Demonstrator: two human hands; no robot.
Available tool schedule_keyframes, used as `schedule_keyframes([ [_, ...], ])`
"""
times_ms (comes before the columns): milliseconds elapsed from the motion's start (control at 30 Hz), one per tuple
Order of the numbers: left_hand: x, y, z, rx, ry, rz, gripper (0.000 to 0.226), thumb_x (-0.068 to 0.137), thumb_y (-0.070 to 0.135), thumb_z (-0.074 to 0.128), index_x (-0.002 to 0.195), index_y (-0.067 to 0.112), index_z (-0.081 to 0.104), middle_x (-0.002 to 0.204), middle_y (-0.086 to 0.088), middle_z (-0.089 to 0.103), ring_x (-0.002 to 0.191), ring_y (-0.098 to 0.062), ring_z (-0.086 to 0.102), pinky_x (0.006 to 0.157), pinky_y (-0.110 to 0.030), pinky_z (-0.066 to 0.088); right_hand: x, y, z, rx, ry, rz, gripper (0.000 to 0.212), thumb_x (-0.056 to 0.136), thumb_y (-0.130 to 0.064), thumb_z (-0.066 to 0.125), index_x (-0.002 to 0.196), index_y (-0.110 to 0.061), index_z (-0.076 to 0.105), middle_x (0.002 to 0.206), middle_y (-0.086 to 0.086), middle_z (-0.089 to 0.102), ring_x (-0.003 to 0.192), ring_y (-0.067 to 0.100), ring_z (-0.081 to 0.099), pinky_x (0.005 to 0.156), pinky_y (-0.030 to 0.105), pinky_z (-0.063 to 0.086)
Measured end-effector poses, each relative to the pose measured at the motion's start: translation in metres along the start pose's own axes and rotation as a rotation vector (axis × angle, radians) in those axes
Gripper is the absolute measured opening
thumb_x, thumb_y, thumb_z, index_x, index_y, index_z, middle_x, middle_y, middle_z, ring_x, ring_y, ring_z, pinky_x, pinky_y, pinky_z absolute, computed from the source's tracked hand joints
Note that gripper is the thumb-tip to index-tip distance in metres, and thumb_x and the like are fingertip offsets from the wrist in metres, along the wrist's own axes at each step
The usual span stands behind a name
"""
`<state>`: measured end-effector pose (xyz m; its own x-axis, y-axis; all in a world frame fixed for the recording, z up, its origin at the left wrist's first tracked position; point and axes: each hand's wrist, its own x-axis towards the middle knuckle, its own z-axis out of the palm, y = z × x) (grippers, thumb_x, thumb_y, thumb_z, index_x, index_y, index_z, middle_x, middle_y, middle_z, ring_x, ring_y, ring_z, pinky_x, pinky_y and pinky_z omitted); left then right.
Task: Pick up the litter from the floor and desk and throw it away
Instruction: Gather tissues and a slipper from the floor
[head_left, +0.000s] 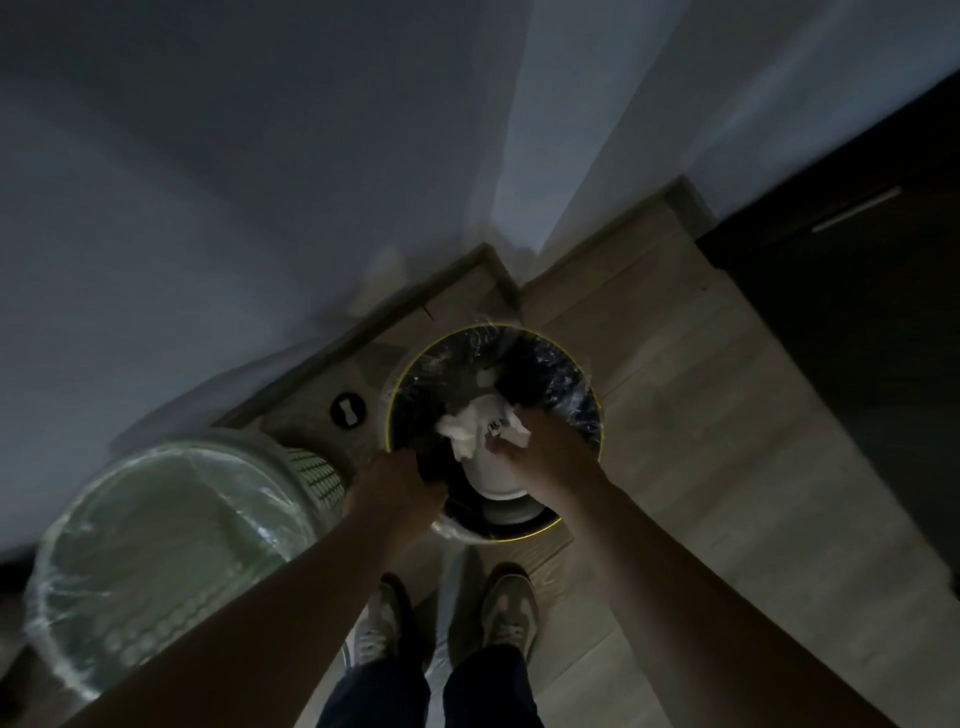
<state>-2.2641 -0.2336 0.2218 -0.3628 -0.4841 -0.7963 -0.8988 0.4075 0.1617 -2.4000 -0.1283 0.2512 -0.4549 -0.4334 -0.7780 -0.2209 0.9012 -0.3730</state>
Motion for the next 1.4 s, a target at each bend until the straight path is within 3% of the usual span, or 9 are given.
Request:
schedule_keyframes([
  [200, -0.027, -0.017, -0.030, 0.156, 0.007, 0.173, 0.039, 0.088, 0.034, 0.056, 0.122, 0.016, 0.053, 0.123, -0.005, 0.059, 0.115, -0.024, 0.055, 0.090, -0.031, 0.046, -0.042, -0.015, -0.014, -0.402, 0.072, -0.118, 0.032, 0.093, -0.029, 0.056, 0.119, -0.012, 0.056, 0.118, 0.009, 0.061, 0.108, 0.026, 0.059, 0.083, 0.033, 0.048],
  [300, -0.056, -0.015, -0.062, 0.224, 0.038, 0.202, 0.035, 0.088, 0.037, 0.054, 0.114, 0.013, 0.057, 0.114, -0.008, 0.062, 0.106, -0.026, 0.059, 0.085, -0.032, 0.048, -0.076, -0.030, -0.030, -0.445, 0.092, -0.134, 0.028, 0.092, -0.027, 0.057, 0.117, -0.013, 0.057, 0.115, 0.008, 0.061, 0.108, 0.026, 0.059, 0.082, 0.033, 0.047],
  [500, -0.151, -0.011, -0.145, 0.336, 0.188, 0.351, 0.043, 0.091, 0.047, 0.046, 0.122, 0.018, 0.052, 0.121, -0.004, 0.057, 0.115, -0.023, 0.055, 0.093, -0.030, 0.041, -0.170, -0.082, -0.083, -0.459, 0.140, -0.249, 0.031, 0.091, -0.028, 0.057, 0.121, -0.018, 0.054, 0.115, 0.002, 0.061, 0.106, 0.021, 0.058, 0.082, 0.030, 0.047],
  [633, -0.249, 0.005, -0.220, 0.264, 0.318, 0.400, 0.036, 0.087, 0.036, 0.048, 0.119, 0.022, 0.056, 0.123, -0.001, 0.058, 0.114, -0.025, 0.055, 0.091, -0.029, 0.042, -0.247, -0.142, -0.135, -0.483, 0.210, -0.389, 0.034, 0.086, -0.031, 0.059, 0.119, -0.023, 0.058, 0.115, -0.004, 0.063, 0.111, 0.017, 0.057, 0.087, 0.028, 0.047],
  [700, -0.299, 0.010, -0.258, 0.218, 0.366, 0.369, 0.034, 0.084, 0.036, 0.054, 0.114, 0.019, 0.057, 0.115, -0.004, 0.057, 0.107, -0.028, 0.057, 0.085, -0.031, 0.044, -0.286, -0.172, -0.160, -0.496, 0.242, -0.482, 0.036, 0.084, -0.034, 0.060, 0.119, -0.025, 0.058, 0.115, -0.004, 0.062, 0.111, 0.018, 0.056, 0.091, 0.029, 0.045],
  [833, -0.393, 0.009, -0.310, 0.203, 0.491, 0.315, 0.049, 0.086, 0.045, 0.045, 0.126, 0.018, 0.050, 0.122, -0.004, 0.052, 0.111, -0.025, 0.053, 0.092, -0.034, 0.045, -0.363, -0.223, -0.205, -0.543, 0.272, -0.707, 0.041, 0.087, -0.037, 0.060, 0.125, -0.024, 0.053, 0.119, -0.002, 0.057, 0.111, 0.020, 0.052, 0.092, 0.031, 0.042],
  [1067, -0.548, -0.026, -0.349, 0.042, 0.825, 0.145, 0.048, 0.090, 0.046, 0.052, 0.131, 0.022, 0.049, 0.122, 0.000, 0.056, 0.106, -0.019, 0.055, 0.092, -0.033, 0.046, -0.482, -0.302, -0.259, -0.617, 0.245, -1.063, 0.051, 0.086, -0.040, 0.063, 0.134, -0.025, 0.052, 0.131, -0.005, 0.055, 0.117, 0.014, 0.050, 0.096, 0.025, 0.038],
  [1267, -0.671, -0.099, -0.355, -0.022, 1.089, -0.128, 0.043, 0.088, 0.047, 0.052, 0.124, 0.022, 0.052, 0.116, 0.002, 0.058, 0.101, -0.019, 0.056, 0.087, -0.034, 0.048, -0.584, -0.396, -0.225, -0.705, 0.282, -1.426, 0.048, 0.083, -0.039, 0.066, 0.128, -0.026, 0.057, 0.125, -0.005, 0.059, 0.114, 0.014, 0.054, 0.092, 0.022, 0.037],
  [1400, -0.760, -0.160, -0.315, -0.080, 1.194, -0.368, 0.047, 0.088, 0.048, 0.052, 0.129, 0.025, 0.050, 0.120, 0.005, 0.056, 0.105, -0.017, 0.055, 0.089, -0.032, 0.047, -0.668, -0.438, -0.154, -0.739, 0.180, -1.687, 0.046, 0.083, -0.041, 0.065, 0.126, -0.027, 0.057, 0.120, -0.007, 0.059, 0.109, 0.013, 0.055, 0.088, 0.023, 0.039],
])
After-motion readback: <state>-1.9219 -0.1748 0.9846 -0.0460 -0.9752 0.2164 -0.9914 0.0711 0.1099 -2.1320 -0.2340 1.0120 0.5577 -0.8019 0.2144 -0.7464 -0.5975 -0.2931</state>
